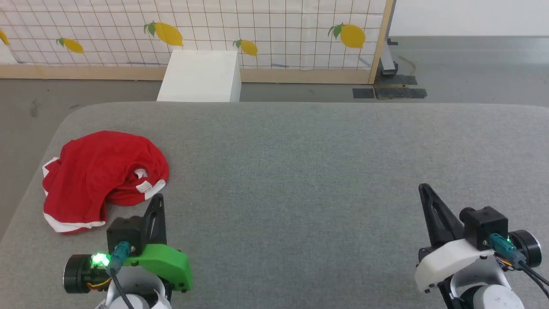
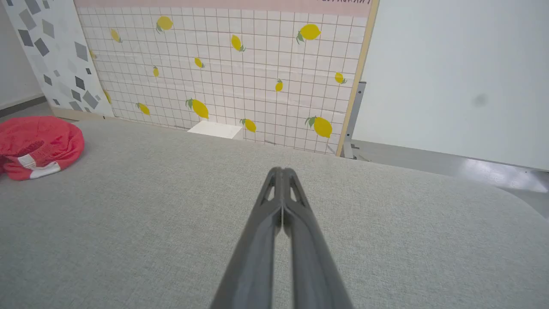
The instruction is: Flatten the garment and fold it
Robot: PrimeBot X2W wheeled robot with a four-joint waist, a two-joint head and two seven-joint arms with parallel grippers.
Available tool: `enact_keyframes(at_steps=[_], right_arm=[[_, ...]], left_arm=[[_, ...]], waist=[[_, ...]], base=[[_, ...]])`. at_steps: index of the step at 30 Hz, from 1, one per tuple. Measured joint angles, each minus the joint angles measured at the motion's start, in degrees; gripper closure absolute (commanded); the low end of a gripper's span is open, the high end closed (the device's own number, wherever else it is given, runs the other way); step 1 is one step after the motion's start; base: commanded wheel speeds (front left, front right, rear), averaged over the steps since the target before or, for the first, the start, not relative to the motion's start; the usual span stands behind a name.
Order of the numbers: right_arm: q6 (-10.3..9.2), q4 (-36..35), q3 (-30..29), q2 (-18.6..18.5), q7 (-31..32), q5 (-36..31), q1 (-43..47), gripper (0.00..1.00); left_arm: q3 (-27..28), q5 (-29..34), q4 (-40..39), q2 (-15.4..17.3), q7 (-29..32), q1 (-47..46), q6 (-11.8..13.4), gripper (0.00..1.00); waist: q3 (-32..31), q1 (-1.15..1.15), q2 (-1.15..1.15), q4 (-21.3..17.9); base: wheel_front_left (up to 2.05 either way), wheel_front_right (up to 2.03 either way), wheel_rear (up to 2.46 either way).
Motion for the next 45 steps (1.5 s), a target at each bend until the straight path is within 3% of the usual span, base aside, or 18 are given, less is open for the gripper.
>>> enact_keyframes(at_steps=[28,29,45], right_arm=[[0.0,0.0,0.0,0.0,0.0,0.0,0.0,1.0],[0.0,0.0,0.0,0.0,0.0,0.0,0.0,0.0],[0.0,0.89,-0.98,0.0,-1.38,1.15,0.02,0.0]], left_arm=[[-0.01,0.0,0.0,0.0,0.0,0.0,0.0,1.0],[-0.01,0.0,0.0,0.0,0.0,0.0,0.0,0.0],[-0.85,-1.44,0.96,0.01,-1.52,-0.02,0.08,0.0]], waist=[[0.0,0.0,0.0,0.0],[0.0,0.0,0.0,0.0],[0.03,0.0,0.0,0.2]], base=[[0.0,0.0,0.0],[0.0,0.0,0.0],[0.0,0.0,0.0]])
